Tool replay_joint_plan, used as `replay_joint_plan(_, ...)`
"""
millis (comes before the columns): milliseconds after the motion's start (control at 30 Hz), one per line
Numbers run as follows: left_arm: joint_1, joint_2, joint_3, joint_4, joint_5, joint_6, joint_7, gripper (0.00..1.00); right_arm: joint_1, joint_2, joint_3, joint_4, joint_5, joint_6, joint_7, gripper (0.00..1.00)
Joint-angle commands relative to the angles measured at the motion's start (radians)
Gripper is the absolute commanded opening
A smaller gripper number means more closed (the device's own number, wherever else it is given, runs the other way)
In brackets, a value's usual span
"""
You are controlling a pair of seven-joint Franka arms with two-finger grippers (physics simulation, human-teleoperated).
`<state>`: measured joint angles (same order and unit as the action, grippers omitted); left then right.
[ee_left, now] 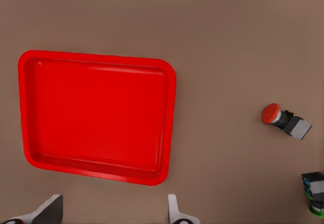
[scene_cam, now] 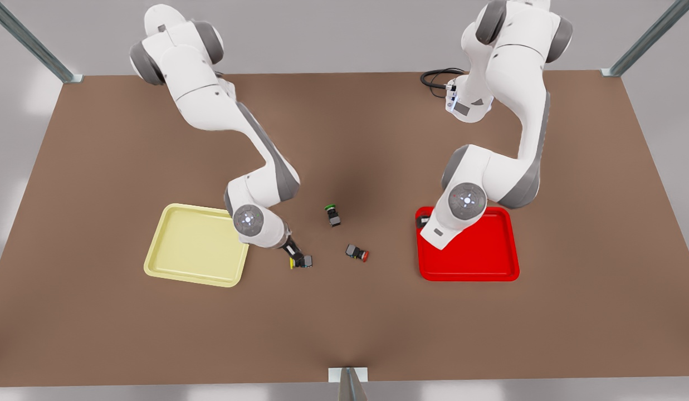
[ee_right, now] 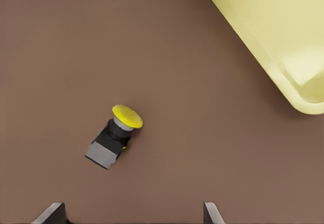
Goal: Place the switches on the corresponding trays according to their colors
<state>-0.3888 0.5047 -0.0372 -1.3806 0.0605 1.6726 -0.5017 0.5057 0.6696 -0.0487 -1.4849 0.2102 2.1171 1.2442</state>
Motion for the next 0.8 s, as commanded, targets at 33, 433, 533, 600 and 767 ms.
replay_joint_plan(33, -0.013, 0.012, -0.006, 0.002, -0.008, 0.042, 0.005, 1.0, 0.002, 0.016, -0.019, 0.005, 0.0, 0.055, 0.003, 1.0)
replay_joint_plan(433, -0.013, 0.086, -0.109, 0.021, -0.088, 0.243, 0.925, 0.99, 0.056, 0.102, -0.034, -0.04, 0.011, 0.238, 0.202, 1.0)
replay_joint_plan(533, -0.036, 0.144, -0.11, 0.055, -0.093, 0.311, 1.008, 0.99, 0.057, 0.127, -0.033, -0.035, 0.011, 0.242, 0.205, 1.0)
replay_joint_plan(600, -0.068, 0.186, -0.109, 0.098, -0.09, 0.32, 1.043, 0.99, 0.057, 0.151, -0.033, -0.026, 0.012, 0.245, 0.239, 1.0)
replay_joint_plan(767, -0.124, 0.242, -0.098, 0.121, -0.09, 0.346, 1.023, 1.0, 0.057, 0.165, -0.028, -0.011, 0.014, 0.245, 0.297, 1.0)
